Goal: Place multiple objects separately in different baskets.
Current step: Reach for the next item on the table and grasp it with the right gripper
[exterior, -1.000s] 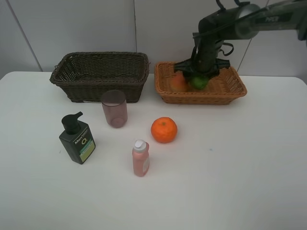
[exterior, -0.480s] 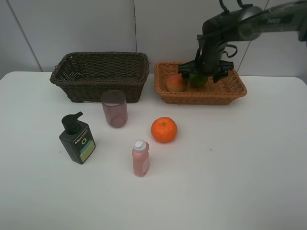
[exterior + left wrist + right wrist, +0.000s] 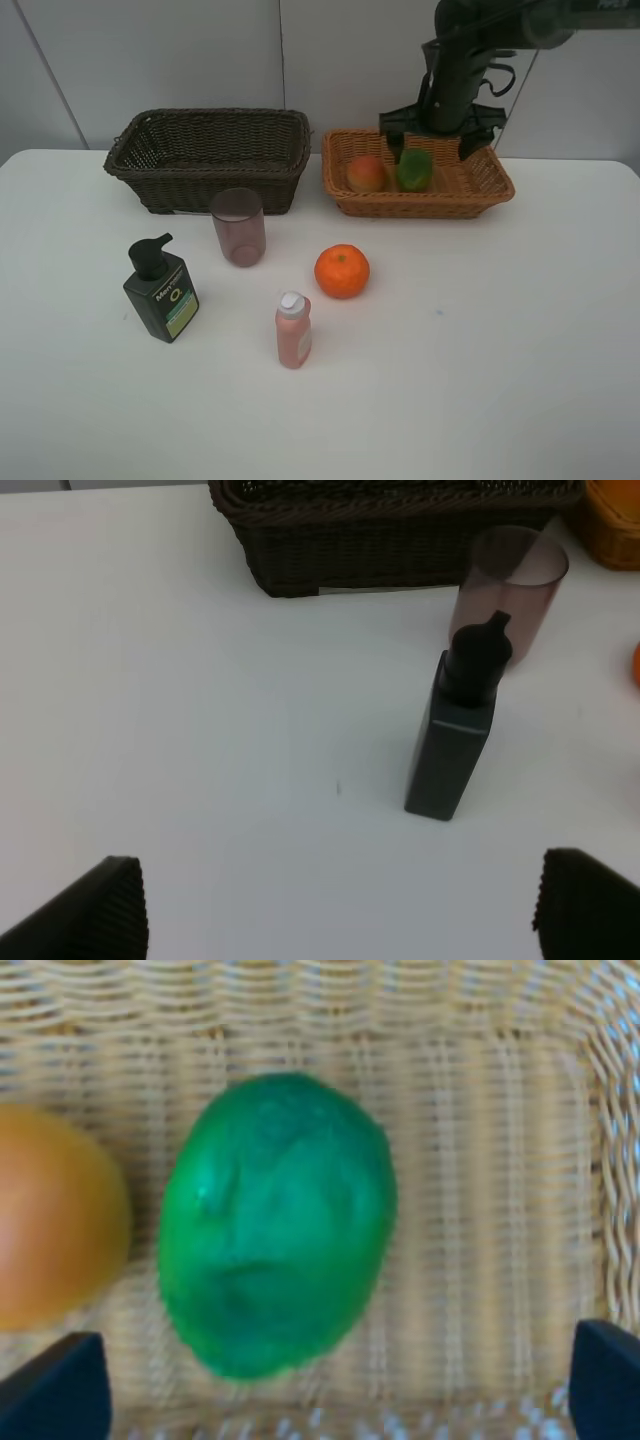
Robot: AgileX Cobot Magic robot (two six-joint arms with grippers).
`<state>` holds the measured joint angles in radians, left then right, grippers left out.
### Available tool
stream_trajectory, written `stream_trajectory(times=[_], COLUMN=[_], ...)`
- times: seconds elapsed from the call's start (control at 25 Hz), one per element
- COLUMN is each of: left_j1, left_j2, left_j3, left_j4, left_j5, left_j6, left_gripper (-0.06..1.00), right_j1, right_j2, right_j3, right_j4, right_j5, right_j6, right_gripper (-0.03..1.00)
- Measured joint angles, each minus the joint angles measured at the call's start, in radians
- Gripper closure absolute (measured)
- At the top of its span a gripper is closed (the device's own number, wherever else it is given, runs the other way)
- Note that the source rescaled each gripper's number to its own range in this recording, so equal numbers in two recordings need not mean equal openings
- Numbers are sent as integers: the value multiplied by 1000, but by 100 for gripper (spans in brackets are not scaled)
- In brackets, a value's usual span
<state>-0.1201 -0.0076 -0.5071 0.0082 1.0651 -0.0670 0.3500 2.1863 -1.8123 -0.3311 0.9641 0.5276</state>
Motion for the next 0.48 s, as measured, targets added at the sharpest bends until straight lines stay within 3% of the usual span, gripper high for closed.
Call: stream_trajectory(times=[0.24, 0.48], left_j1=[0, 0], left_j2=[0, 0], left_j3=[0, 0], left_j4=[0, 0], left_j5=[0, 0], left_j6=[0, 0], left_gripper=[-6, -6], right_j1=[68, 167], right_j2=[-54, -82], right_j3=[0, 0], right_j4=[70, 100], right_j5=[152, 216], right_j6=[-4, 8], right_gripper=[-3, -3])
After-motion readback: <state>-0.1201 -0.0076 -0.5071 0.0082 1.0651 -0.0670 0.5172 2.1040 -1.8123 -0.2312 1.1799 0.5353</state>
